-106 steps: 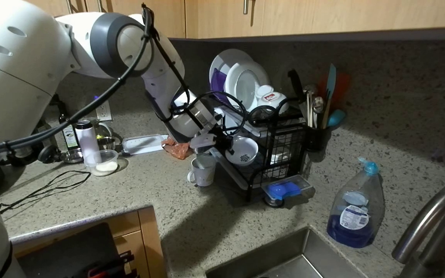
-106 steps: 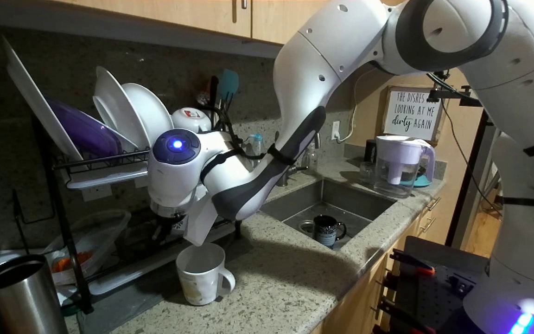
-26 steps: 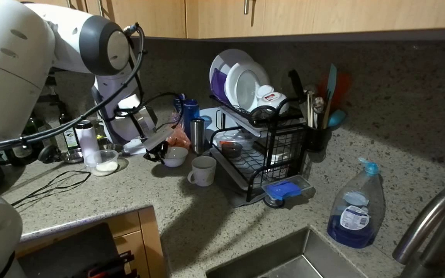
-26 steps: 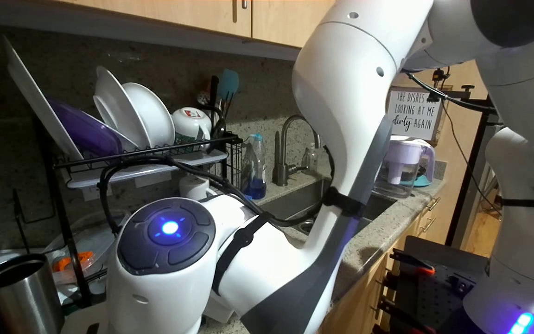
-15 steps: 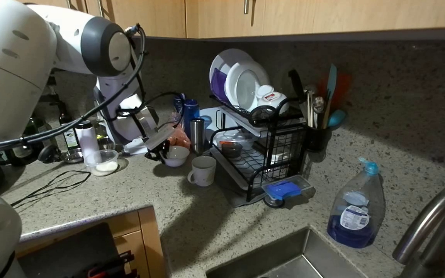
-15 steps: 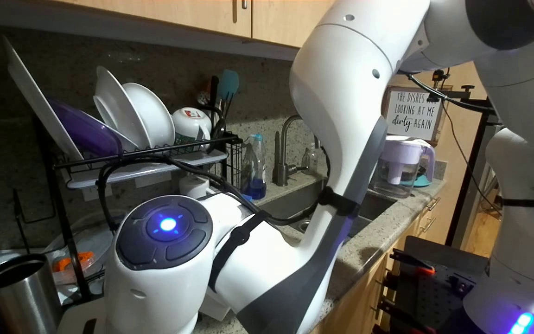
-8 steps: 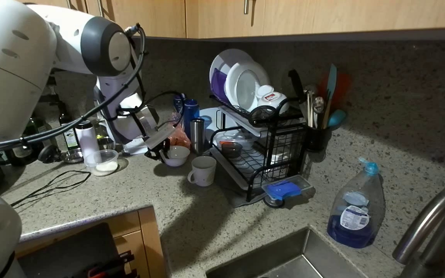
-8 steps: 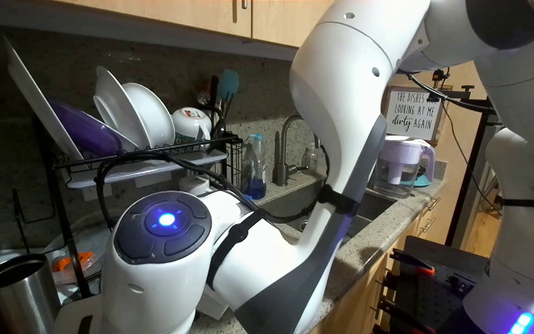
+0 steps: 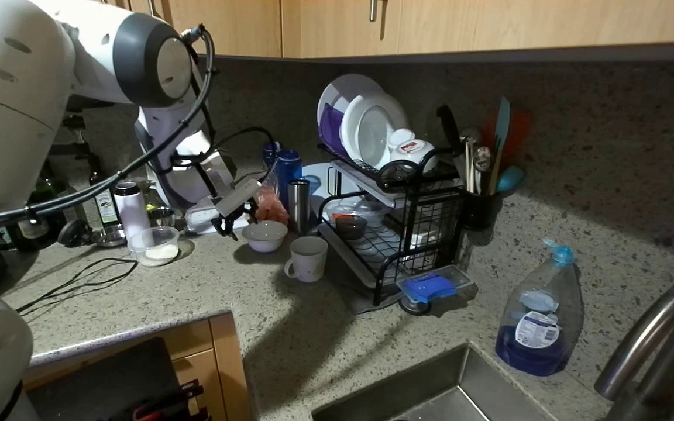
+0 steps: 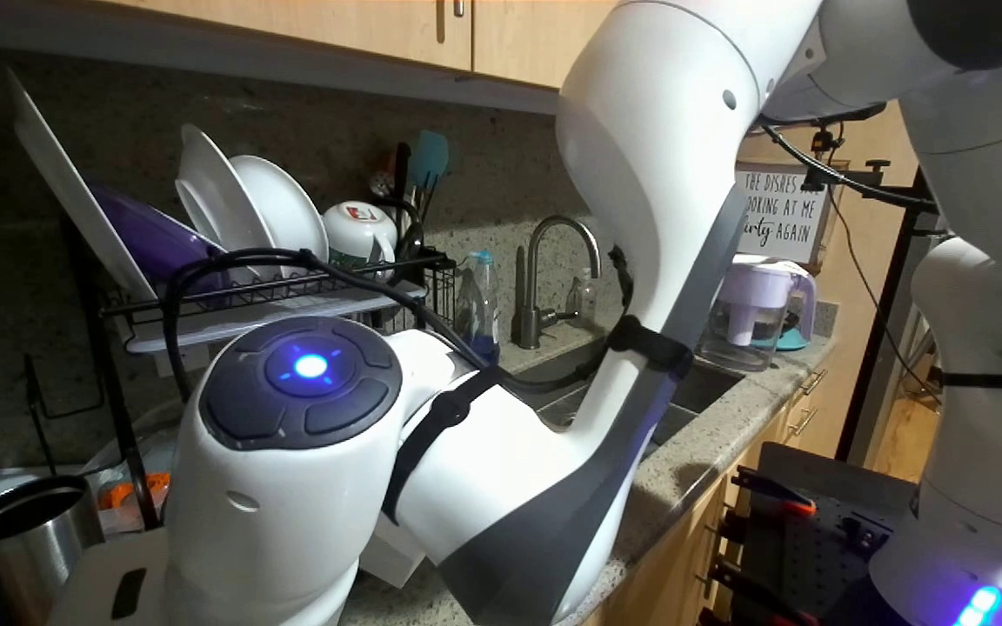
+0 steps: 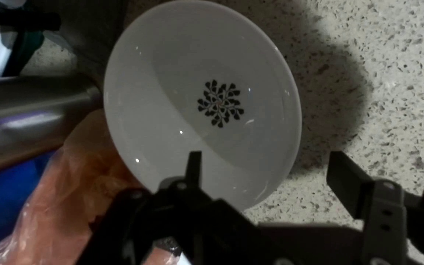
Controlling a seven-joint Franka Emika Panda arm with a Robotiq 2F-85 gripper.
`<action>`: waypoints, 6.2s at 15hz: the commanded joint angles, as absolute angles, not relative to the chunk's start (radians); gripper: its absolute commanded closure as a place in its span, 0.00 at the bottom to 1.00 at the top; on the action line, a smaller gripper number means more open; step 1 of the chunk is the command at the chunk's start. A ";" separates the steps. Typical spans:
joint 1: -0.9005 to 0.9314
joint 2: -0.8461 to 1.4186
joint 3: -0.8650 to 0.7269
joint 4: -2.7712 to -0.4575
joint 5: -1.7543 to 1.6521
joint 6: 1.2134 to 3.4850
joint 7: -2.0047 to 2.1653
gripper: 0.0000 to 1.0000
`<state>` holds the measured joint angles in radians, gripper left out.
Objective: Take the white and the black bowls and place them on the counter
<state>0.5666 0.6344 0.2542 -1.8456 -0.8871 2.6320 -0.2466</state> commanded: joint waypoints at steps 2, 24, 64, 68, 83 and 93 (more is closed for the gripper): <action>0.533 0.555 0.284 -1.903 -0.862 2.642 -0.241 0.00; 0.526 0.451 0.154 -1.876 -0.774 2.608 0.071 0.00; 0.479 0.704 0.037 -1.571 -0.604 2.632 0.226 0.51; 0.485 0.724 0.016 -1.550 -0.581 2.626 0.228 0.48; 0.490 0.760 -0.023 -1.503 -0.536 2.613 0.249 0.37; 0.482 0.823 -0.040 -1.422 -0.468 2.567 0.231 0.46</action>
